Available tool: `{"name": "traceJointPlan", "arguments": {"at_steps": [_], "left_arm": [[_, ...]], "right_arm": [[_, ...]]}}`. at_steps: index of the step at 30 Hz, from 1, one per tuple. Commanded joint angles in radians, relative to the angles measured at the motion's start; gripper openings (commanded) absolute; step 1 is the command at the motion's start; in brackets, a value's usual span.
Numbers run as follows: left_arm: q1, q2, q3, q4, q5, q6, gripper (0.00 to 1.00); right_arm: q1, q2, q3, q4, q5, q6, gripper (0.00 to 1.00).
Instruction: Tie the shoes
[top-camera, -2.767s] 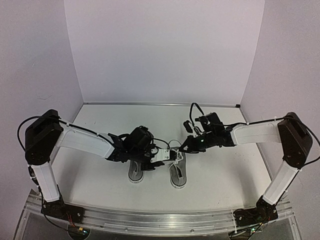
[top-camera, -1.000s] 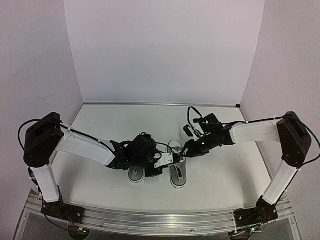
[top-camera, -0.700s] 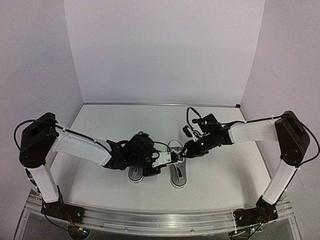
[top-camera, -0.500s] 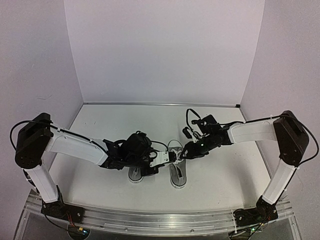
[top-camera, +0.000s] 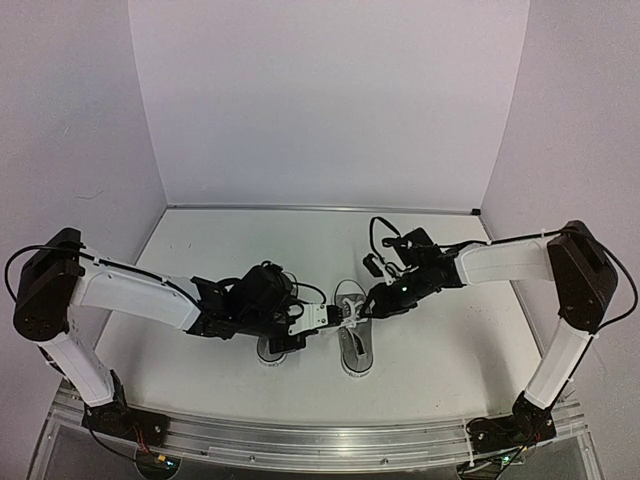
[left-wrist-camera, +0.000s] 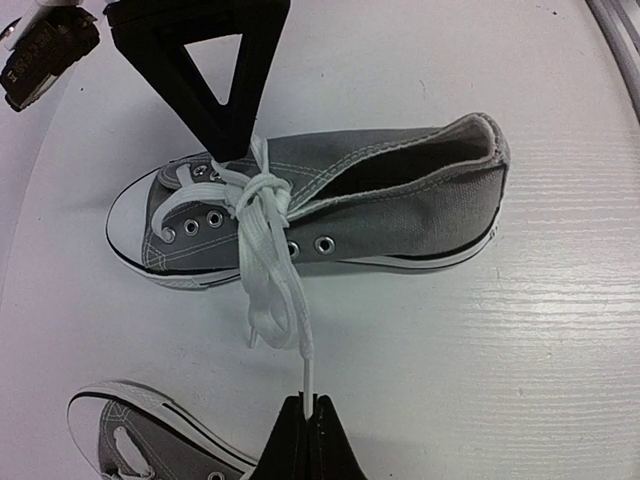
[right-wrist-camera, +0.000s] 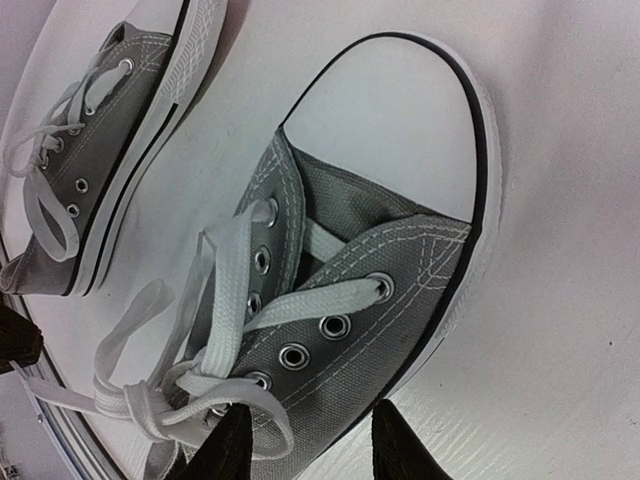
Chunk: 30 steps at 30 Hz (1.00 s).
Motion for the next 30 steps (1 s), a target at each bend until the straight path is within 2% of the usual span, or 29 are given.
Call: {"name": "traceJointPlan", "arguments": {"at_steps": [1,13,21,25,27,30], "left_arm": [[0.003,-0.051,-0.004,-0.013,-0.013,0.015,0.0],[0.002,-0.091,-0.02,-0.083,0.021,0.015,0.0],[-0.005,-0.041,-0.004,-0.173,0.077,0.043,0.0],[-0.006,-0.026,0.0,-0.154,0.063,0.044,0.02],[-0.006,-0.033,-0.009,-0.123,0.06,0.042,0.07],[0.013,-0.055,-0.036,-0.047,0.035,0.025,0.22]], "right_arm": [[0.002,0.013,0.035,-0.027,-0.02,-0.034,0.38],[0.029,0.033,0.047,-0.038,-0.012,-0.038,0.35],[0.032,0.033,0.052,-0.035,-0.029,-0.036,0.3],[0.035,0.035,0.049,-0.031,-0.034,-0.034,0.21],[0.036,0.036,0.047,-0.03,-0.039,-0.033,0.13],[0.036,0.033,0.043,-0.026,-0.041,-0.029,0.01]]}}
